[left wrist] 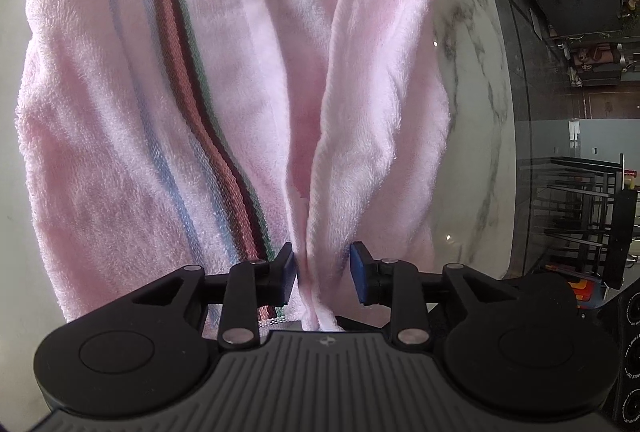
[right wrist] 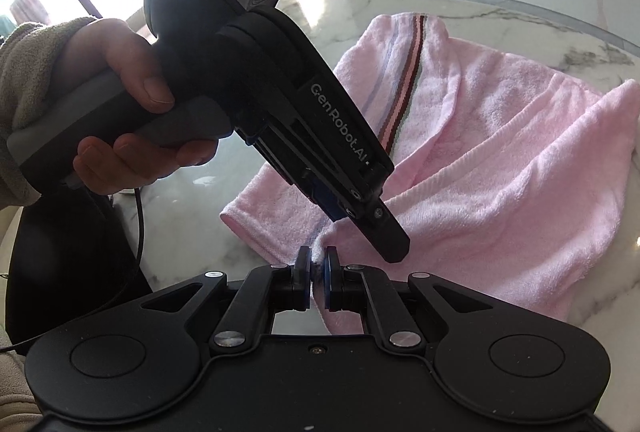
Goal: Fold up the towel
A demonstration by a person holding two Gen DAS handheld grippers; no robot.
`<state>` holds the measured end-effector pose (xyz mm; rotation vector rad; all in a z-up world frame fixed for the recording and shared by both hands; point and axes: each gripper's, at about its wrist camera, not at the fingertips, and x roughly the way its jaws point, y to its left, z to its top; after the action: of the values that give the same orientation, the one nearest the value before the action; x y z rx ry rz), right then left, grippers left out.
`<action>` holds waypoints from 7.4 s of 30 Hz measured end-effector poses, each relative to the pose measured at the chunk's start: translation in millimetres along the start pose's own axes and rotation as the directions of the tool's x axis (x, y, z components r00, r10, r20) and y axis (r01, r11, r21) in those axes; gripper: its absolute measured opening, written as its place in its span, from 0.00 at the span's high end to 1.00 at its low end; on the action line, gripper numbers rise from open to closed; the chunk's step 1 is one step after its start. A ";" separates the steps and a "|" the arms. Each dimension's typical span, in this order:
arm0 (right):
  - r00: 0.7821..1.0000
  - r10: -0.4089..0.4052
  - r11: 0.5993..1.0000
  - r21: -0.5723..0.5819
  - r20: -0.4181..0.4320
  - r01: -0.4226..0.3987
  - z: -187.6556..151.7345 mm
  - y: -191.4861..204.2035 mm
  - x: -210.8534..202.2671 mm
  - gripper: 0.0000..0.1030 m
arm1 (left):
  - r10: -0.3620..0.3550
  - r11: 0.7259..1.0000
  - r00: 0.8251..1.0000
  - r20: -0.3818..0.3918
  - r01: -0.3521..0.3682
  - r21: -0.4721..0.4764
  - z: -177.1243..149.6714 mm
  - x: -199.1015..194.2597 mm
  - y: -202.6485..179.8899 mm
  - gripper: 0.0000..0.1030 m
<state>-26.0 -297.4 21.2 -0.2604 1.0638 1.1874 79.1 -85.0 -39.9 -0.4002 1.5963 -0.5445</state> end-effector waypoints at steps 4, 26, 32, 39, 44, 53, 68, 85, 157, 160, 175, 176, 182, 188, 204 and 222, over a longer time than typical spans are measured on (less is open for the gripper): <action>1.000 0.000 1.000 0.000 -0.004 0.000 -1.0 -1.1 -0.3 0.95 | 0.023 0.999 1.000 0.011 -0.023 0.035 -1.0 -1.8 -6.5 0.94; 0.948 -0.271 0.915 -0.352 -0.170 0.198 70.6 -37.5 -34.7 0.81 | 0.088 0.970 0.989 0.121 -0.112 0.214 -47.3 -63.3 -14.8 0.95; 0.932 -0.295 0.846 -0.511 -0.213 0.151 104.9 -32.9 8.6 0.81 | 0.082 0.955 0.979 0.188 -0.132 0.267 -65.3 -97.3 -16.1 0.95; 0.919 -0.331 0.776 -0.617 -0.215 0.135 129.9 -31.2 52.0 0.81 | 0.088 0.953 0.969 0.231 -0.149 0.262 -79.7 -127.1 2.6 0.95; 0.923 -0.312 0.717 -0.693 -0.224 0.075 142.3 -24.6 83.0 0.79 | 0.062 0.964 0.966 0.252 -0.124 0.234 -83.4 -134.5 19.3 0.95; 0.907 -0.361 0.472 -0.881 -0.216 -0.022 139.8 -5.5 123.5 0.75 | 0.062 0.961 0.967 0.248 -0.125 0.246 -87.6 -150.4 31.9 0.95; 0.920 -0.327 0.327 -0.940 -0.214 -0.103 149.6 4.6 145.3 0.96 | 0.108 0.941 0.964 0.242 -0.178 0.287 -101.5 -165.5 31.1 0.95; 0.878 -0.324 0.380 -0.898 -0.353 -0.221 139.4 20.0 89.5 0.98 | 0.146 0.944 0.968 0.202 -0.197 0.264 -108.4 -149.1 50.9 0.94; 0.933 -0.184 0.213 -0.939 -0.309 -0.269 84.3 75.0 77.9 0.53 | 0.230 0.910 0.912 0.340 -0.325 0.257 -137.0 -204.1 15.8 0.94; 0.935 -0.182 0.212 -0.940 -0.305 -0.266 83.2 74.8 88.4 0.54 | 0.226 0.912 0.913 0.340 -0.321 0.255 -136.2 -205.9 18.0 0.94; 0.905 -0.167 0.279 -0.899 -0.391 -0.337 85.8 67.6 81.0 0.97 | 0.241 0.918 0.908 0.342 -0.327 0.223 -130.1 -210.4 32.2 0.94; 0.906 -0.171 0.284 -0.900 -0.387 -0.330 87.5 66.8 75.3 0.97 | 0.243 0.918 0.907 0.343 -0.330 0.222 -130.1 -211.5 32.5 0.94; 0.921 -0.209 0.313 -0.915 -0.327 -0.254 100.8 64.9 30.9 0.98 | 0.259 0.902 0.896 0.360 -0.358 0.241 -130.2 -218.3 20.9 0.94; 0.930 -0.273 0.337 -0.930 -0.246 -0.148 94.3 82.5 -43.4 0.98 | 0.296 0.845 0.867 0.401 -0.434 0.313 -130.2 -227.1 -17.7 0.94; 0.896 -0.443 0.351 -0.926 -0.032 0.140 82.9 104.3 -147.9 0.98 | 0.345 0.694 0.779 0.524 -0.588 0.417 -119.6 -238.0 -101.2 0.93; 0.806 -0.568 0.317 -0.860 0.164 0.399 173.4 48.5 -139.7 0.98 | 0.365 0.641 0.658 0.658 -0.691 0.335 12.4 -265.3 -129.2 0.93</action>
<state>28.0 -249.0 237.2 -1.4453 0.3247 1.0368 109.8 -45.0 251.1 0.3880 0.8533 -0.3437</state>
